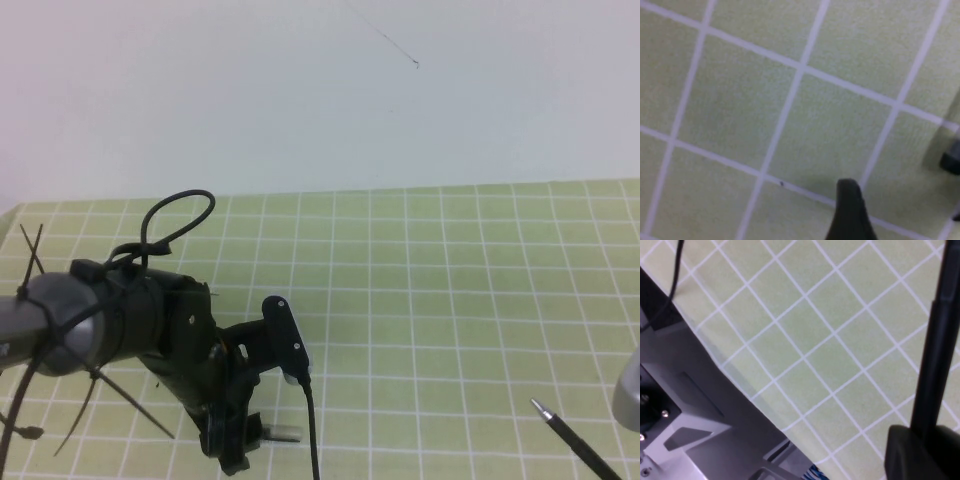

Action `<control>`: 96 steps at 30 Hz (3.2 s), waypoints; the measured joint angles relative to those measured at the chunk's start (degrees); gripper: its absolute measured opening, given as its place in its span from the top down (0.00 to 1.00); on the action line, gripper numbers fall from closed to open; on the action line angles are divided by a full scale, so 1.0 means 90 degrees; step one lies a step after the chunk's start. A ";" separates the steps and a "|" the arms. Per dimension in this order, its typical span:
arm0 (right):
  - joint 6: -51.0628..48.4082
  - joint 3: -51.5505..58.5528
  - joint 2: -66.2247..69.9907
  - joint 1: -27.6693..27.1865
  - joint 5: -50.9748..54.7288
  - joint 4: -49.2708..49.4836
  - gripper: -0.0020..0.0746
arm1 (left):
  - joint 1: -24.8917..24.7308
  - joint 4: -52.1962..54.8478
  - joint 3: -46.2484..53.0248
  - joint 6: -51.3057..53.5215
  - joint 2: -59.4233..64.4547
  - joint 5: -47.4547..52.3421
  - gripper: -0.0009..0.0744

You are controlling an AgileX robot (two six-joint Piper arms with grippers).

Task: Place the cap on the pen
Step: Put the cap on the pen

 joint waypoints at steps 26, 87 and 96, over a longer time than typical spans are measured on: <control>-0.0042 0.0003 -0.0010 0.0000 0.0024 0.0119 0.98 | -0.0383 -0.0586 -0.0819 0.2385 0.0137 0.1212 0.40; 0.0156 0.0098 0.0018 0.0000 0.0735 0.2070 0.98 | -0.3053 0.0774 0.1830 0.2499 -0.4041 -0.3454 0.99; -0.0137 0.0679 0.0025 0.0000 0.0735 0.2070 0.98 | -0.3053 0.1366 0.2126 0.2499 -0.3896 -0.4453 0.99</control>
